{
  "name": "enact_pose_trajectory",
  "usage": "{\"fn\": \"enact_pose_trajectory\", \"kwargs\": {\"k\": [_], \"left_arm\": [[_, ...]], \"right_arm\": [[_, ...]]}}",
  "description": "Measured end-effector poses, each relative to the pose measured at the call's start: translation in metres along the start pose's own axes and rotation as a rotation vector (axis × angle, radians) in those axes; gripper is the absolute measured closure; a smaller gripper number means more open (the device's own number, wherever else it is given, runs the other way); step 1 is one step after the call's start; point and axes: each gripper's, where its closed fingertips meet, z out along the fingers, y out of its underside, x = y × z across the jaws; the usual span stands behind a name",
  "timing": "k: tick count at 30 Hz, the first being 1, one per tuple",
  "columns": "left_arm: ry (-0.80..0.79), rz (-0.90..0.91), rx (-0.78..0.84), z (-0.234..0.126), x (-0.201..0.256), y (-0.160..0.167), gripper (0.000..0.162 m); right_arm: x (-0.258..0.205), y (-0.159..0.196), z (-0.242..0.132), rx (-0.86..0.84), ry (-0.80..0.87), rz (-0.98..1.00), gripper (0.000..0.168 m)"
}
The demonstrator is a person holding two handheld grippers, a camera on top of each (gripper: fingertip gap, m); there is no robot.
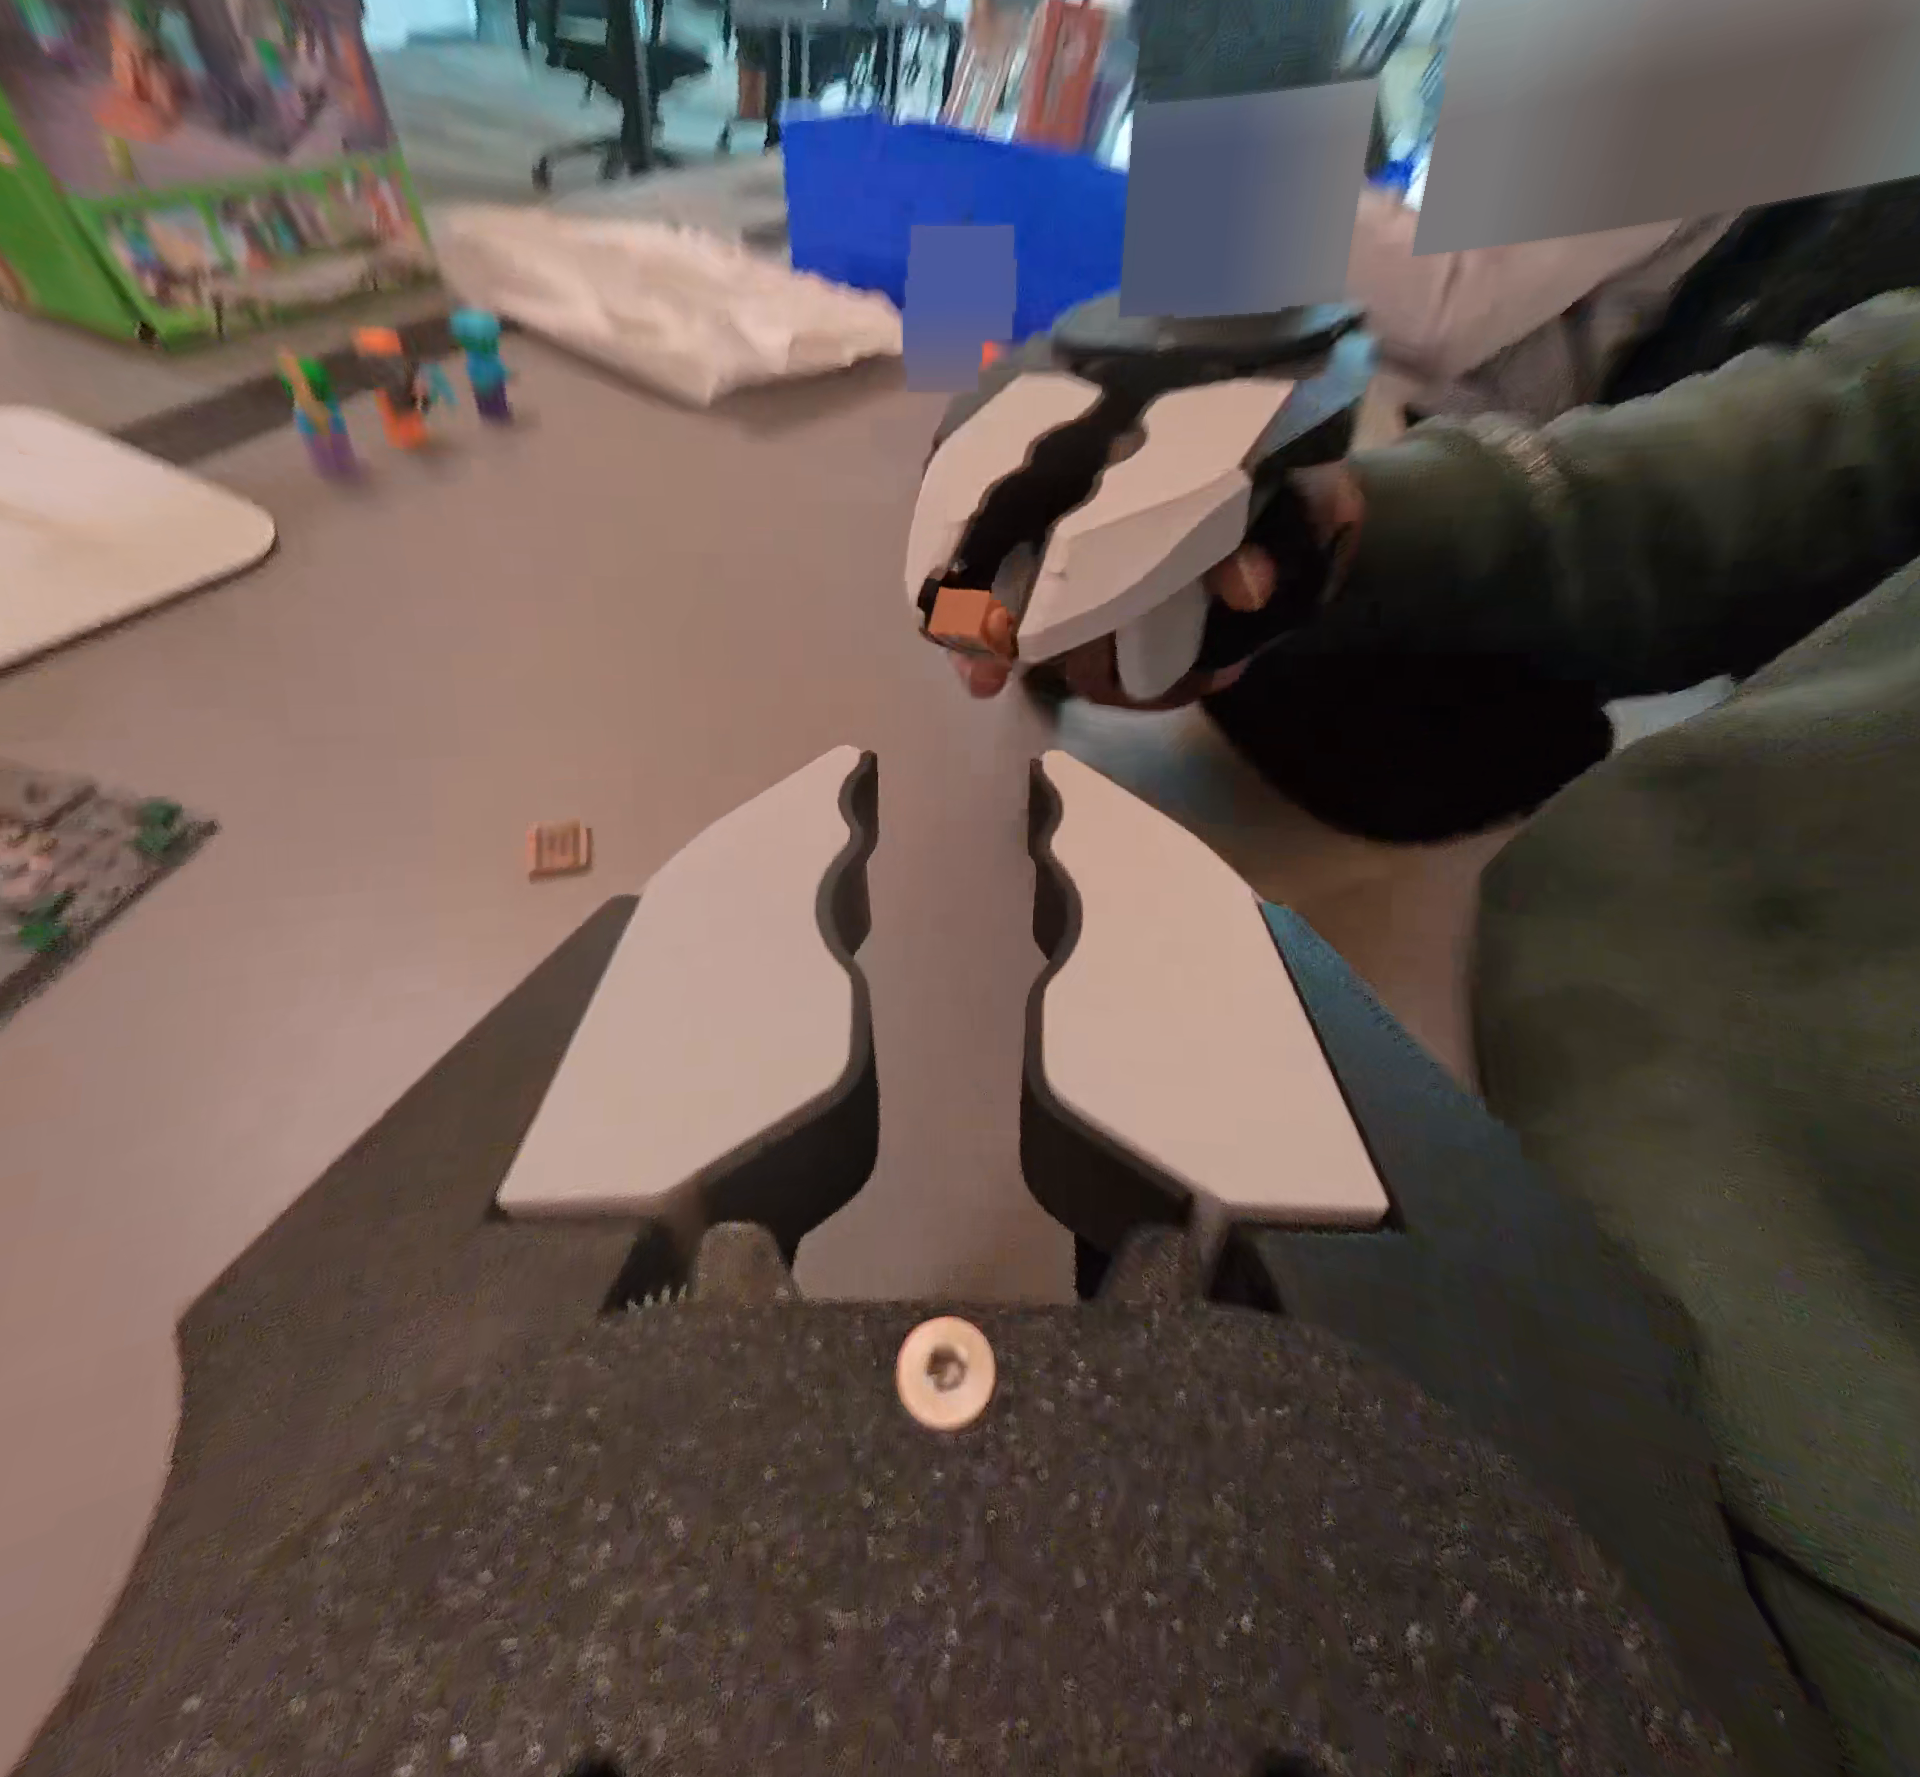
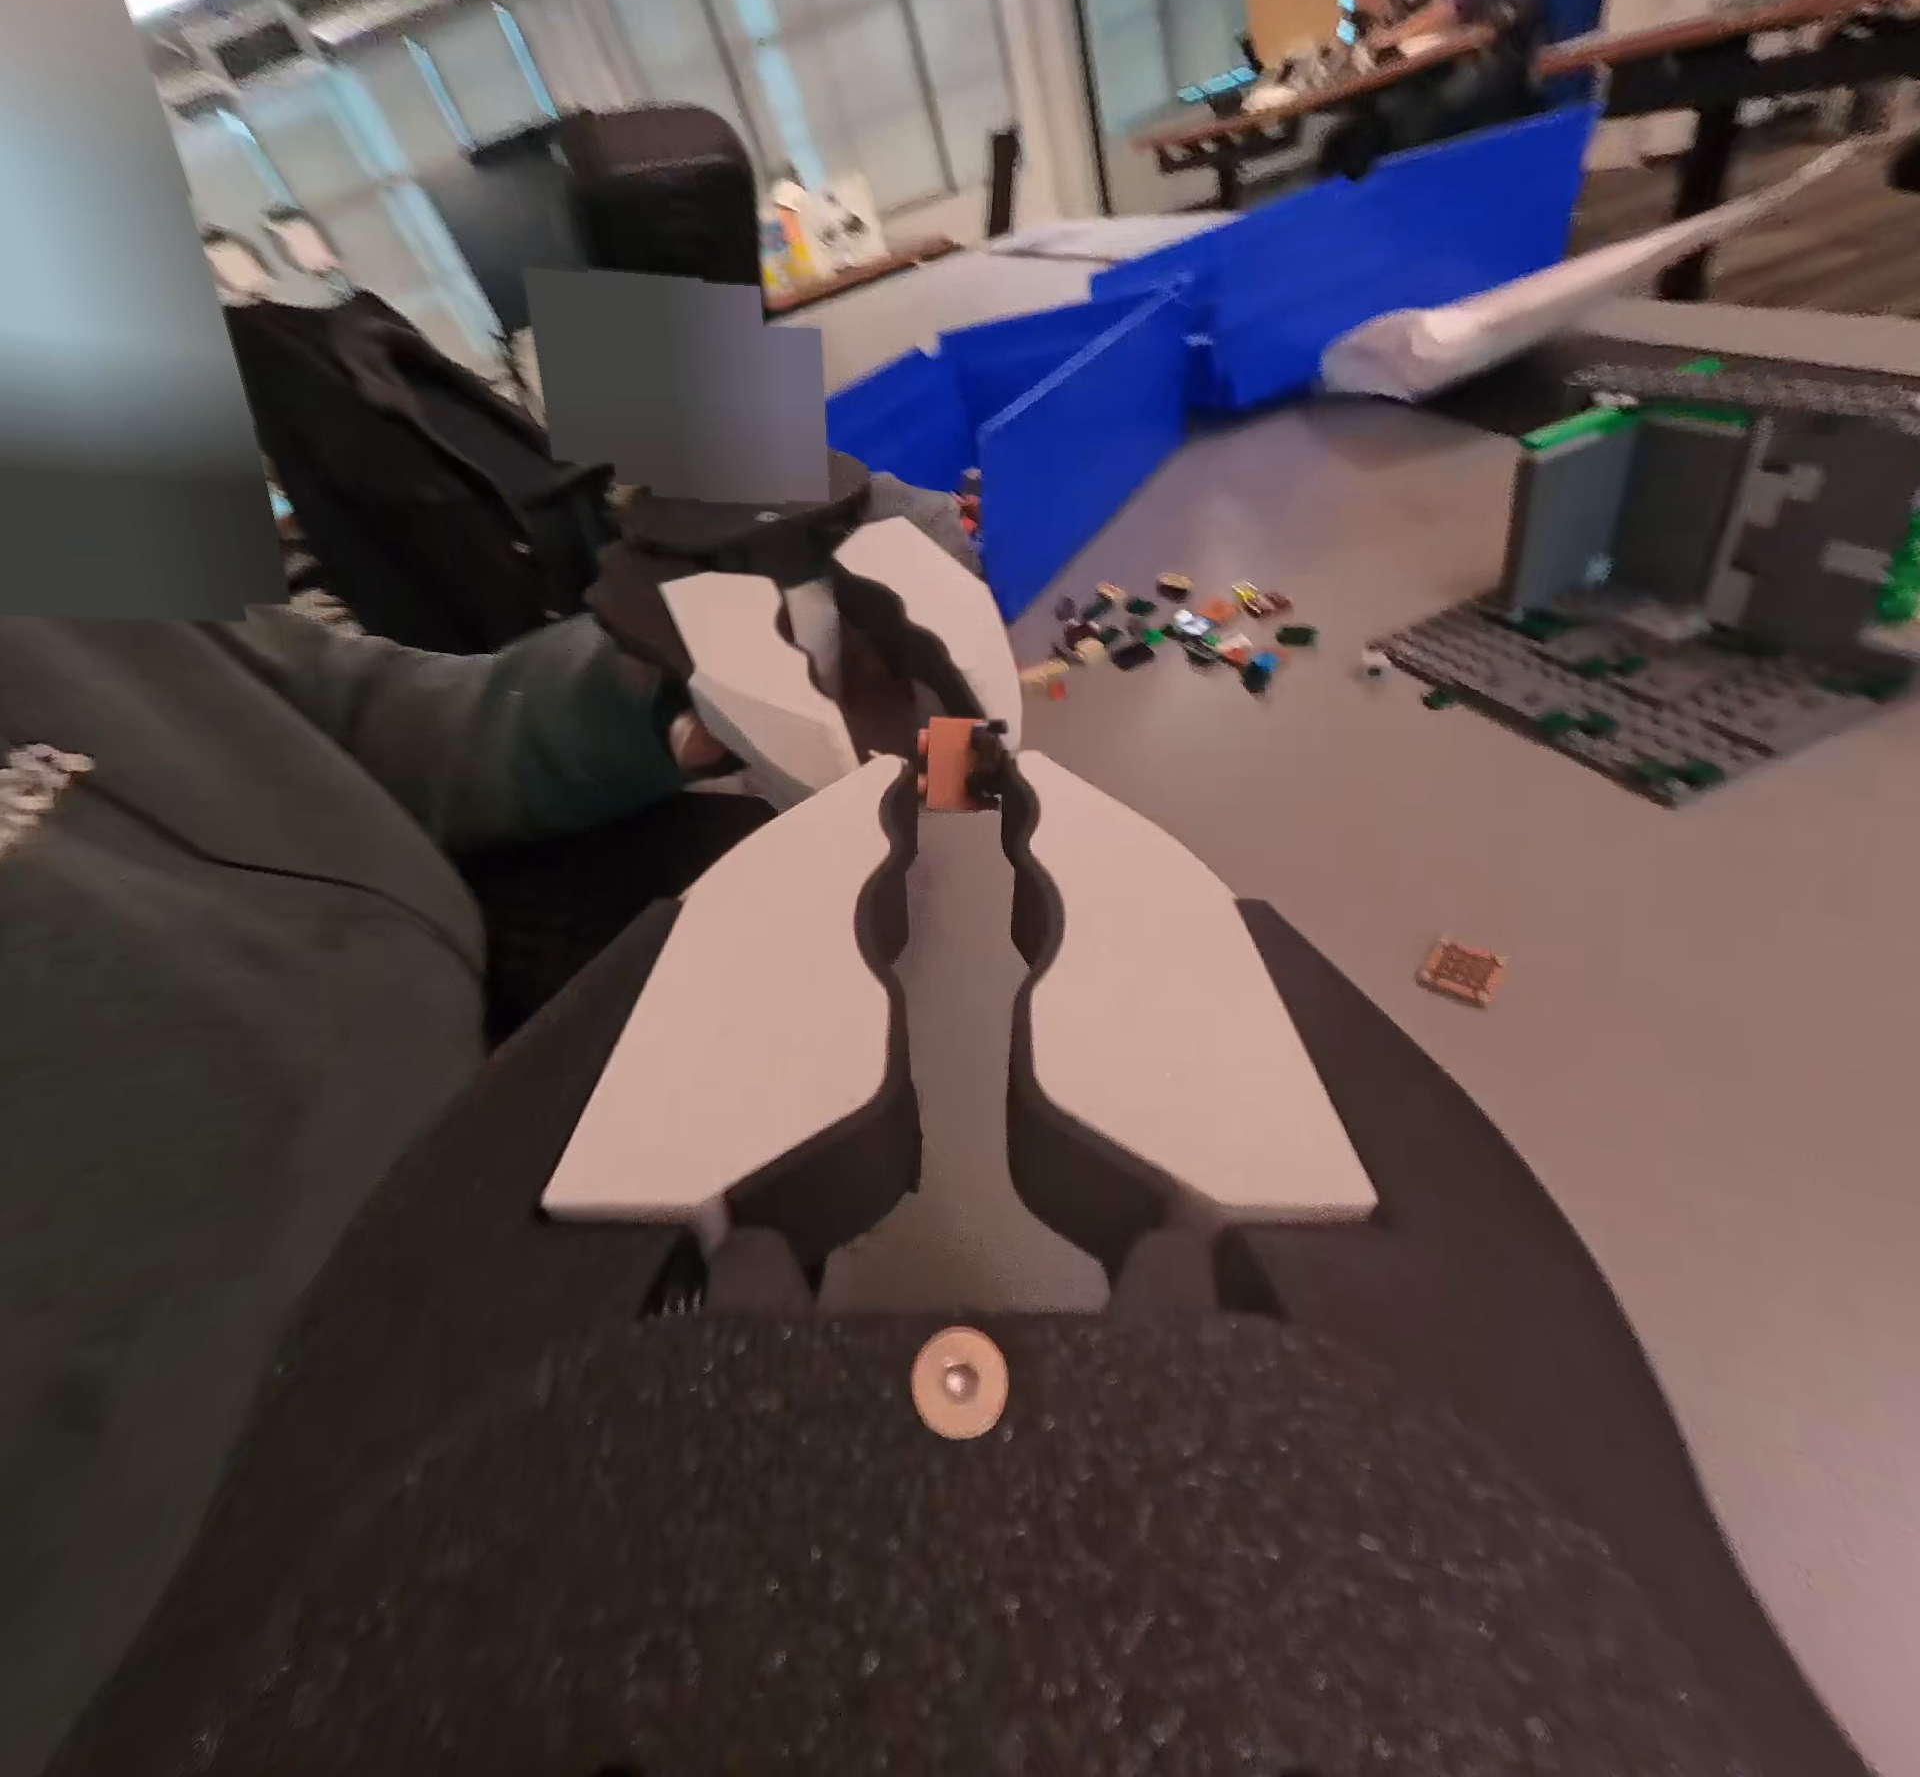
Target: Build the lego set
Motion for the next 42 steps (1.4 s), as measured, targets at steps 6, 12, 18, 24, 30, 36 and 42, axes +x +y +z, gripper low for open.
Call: {"fn": "enact_pose_trajectory", "kwargs": {"k": [6, 12, 18, 24, 30, 36, 42], "left_arm": [[0.147, -0.025, 0.195, -0.005, 0.023, -0.043, 0.132], [0.214, 0.053, 0.213, 0.003, 0.047, -0.056, 0.134], [0.204, 0.149, 0.228, 0.006, 0.059, -0.067, 0.142], [0.184, 0.217, 0.246, 0.008, 0.069, -0.076, 0.144], [0.190, 0.225, 0.262, 0.007, 0.073, -0.077, 0.144], [0.182, 0.256, 0.290, 0.005, 0.075, -0.078, 0.146], [0.157, 0.282, 0.292, 0.005, 0.075, -0.078, 0.148]], "right_arm": [[-0.020, -0.020, -0.013, 0.110, -0.219, -0.057, 0.154], [-0.044, -0.032, -0.020, 0.184, -0.375, -0.155, 0.154], [-0.058, -0.039, -0.032, 0.221, -0.448, -0.222, 0.154], [-0.066, -0.046, -0.040, 0.269, -0.476, -0.266, 0.154], [-0.070, -0.046, -0.041, 0.264, -0.471, -0.320, 0.154], [-0.071, -0.047, -0.042, 0.274, -0.466, -0.335, 0.154], [-0.071, -0.047, -0.042, 0.268, -0.463, -0.343, 0.154]]}}
